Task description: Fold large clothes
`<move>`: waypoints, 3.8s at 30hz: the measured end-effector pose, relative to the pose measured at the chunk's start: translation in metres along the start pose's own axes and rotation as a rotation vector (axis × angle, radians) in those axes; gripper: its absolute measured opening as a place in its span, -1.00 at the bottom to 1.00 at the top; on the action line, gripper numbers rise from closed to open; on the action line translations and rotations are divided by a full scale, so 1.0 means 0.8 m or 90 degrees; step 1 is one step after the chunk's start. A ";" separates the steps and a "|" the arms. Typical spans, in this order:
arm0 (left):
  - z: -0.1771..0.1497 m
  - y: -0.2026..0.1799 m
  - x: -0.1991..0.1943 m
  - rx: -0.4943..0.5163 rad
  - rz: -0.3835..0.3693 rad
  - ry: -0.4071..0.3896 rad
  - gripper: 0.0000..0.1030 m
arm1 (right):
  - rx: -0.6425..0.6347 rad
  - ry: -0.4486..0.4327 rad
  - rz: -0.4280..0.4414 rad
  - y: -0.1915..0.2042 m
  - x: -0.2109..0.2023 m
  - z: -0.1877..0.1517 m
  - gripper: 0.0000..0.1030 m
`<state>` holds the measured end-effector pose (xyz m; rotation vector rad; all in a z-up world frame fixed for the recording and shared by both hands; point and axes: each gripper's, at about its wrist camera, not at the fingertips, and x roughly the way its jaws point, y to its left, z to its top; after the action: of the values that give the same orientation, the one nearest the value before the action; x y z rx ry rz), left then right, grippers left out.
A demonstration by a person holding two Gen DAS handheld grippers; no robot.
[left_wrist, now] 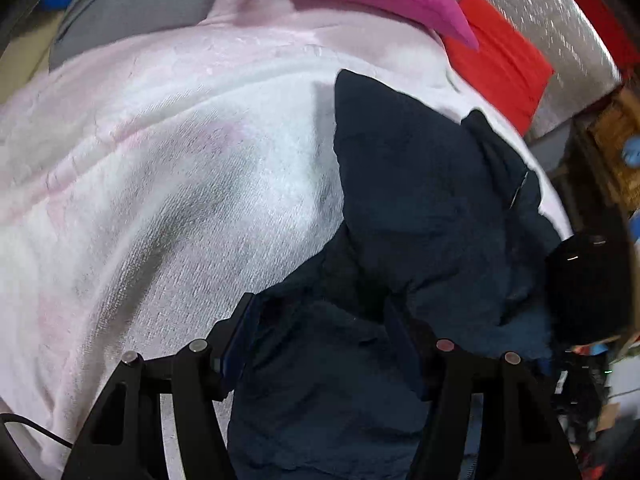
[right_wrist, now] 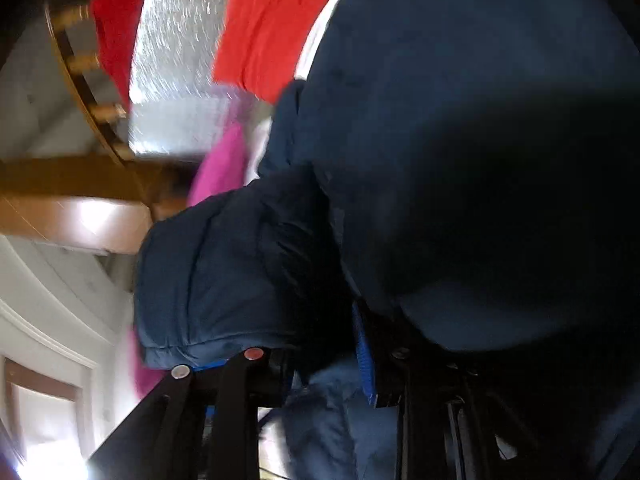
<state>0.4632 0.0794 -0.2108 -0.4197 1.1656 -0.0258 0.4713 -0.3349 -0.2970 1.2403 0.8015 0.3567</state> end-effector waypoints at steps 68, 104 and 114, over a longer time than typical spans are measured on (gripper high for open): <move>-0.044 -0.109 0.020 0.269 0.197 -0.218 0.27 | -0.299 -0.135 -0.258 0.018 -0.111 0.003 -0.56; -0.044 -0.063 -0.015 0.093 0.009 -0.102 0.99 | -0.258 -0.087 -0.245 0.020 -0.120 0.007 -0.37; -0.036 -0.103 -0.066 0.061 0.125 -0.141 0.99 | -0.350 -0.138 -0.249 0.085 -0.142 0.016 -0.61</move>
<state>0.4320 0.0065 -0.1461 -0.2165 0.9773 0.1326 0.4144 -0.3953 -0.1932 0.5788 0.6780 0.1049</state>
